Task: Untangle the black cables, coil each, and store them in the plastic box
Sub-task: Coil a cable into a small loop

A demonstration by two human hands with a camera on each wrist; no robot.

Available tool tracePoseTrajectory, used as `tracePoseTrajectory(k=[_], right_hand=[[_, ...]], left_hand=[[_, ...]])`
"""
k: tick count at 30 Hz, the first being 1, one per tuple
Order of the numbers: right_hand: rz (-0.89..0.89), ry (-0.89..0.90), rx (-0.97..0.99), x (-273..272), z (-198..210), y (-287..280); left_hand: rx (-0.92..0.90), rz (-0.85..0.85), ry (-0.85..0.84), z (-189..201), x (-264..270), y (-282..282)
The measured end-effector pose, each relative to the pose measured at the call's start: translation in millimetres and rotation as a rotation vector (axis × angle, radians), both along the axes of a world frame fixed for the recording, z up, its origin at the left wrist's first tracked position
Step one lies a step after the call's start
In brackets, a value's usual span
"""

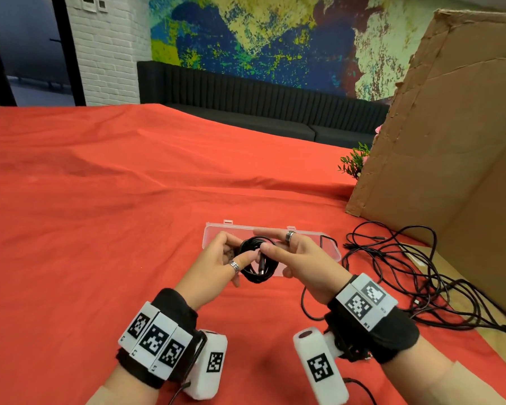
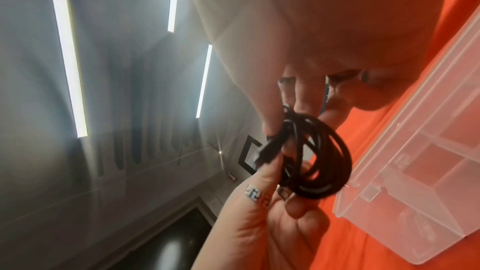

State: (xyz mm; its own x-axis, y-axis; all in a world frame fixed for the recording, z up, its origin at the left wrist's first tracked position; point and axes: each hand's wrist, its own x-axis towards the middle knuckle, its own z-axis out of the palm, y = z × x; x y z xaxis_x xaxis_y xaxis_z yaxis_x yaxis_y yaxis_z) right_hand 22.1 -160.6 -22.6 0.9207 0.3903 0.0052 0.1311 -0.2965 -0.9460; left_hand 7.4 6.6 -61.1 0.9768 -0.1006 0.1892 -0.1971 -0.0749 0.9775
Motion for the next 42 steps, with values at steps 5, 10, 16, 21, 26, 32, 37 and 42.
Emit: tracePoseTrajectory(k=[5, 10, 16, 21, 26, 32, 37, 42], right_hand=[[0.101, -0.010, -0.042, 8, 5, 3], [0.165, 0.067, 0.002, 16, -2, 9], [0.196, 0.064, 0.118, 13, -3, 14], [0.248, -0.024, 0.164, 2, 2, 20], [0.262, -0.106, 0.147, -3, 7, 14], [0.389, -0.105, 0.066, -10, 9, 11], [0.309, -0.091, 0.088, -8, 10, 15], [0.289, -0.035, 0.030, -7, 14, 14]], left_hand=[[0.046, -0.001, 0.031, -3, 5, 9], [0.261, 0.012, -0.004, -4, 4, 8], [-0.059, -0.123, 0.180, 9, 3, 23], [-0.300, -0.377, 0.245, 7, -3, 19], [-0.400, -0.435, 0.278, 7, -9, 8], [-0.335, -0.696, 0.196, 11, -10, 16], [-0.436, -0.464, 0.195, 10, -12, -7], [-0.390, -0.345, 0.231, 10, -13, -17]])
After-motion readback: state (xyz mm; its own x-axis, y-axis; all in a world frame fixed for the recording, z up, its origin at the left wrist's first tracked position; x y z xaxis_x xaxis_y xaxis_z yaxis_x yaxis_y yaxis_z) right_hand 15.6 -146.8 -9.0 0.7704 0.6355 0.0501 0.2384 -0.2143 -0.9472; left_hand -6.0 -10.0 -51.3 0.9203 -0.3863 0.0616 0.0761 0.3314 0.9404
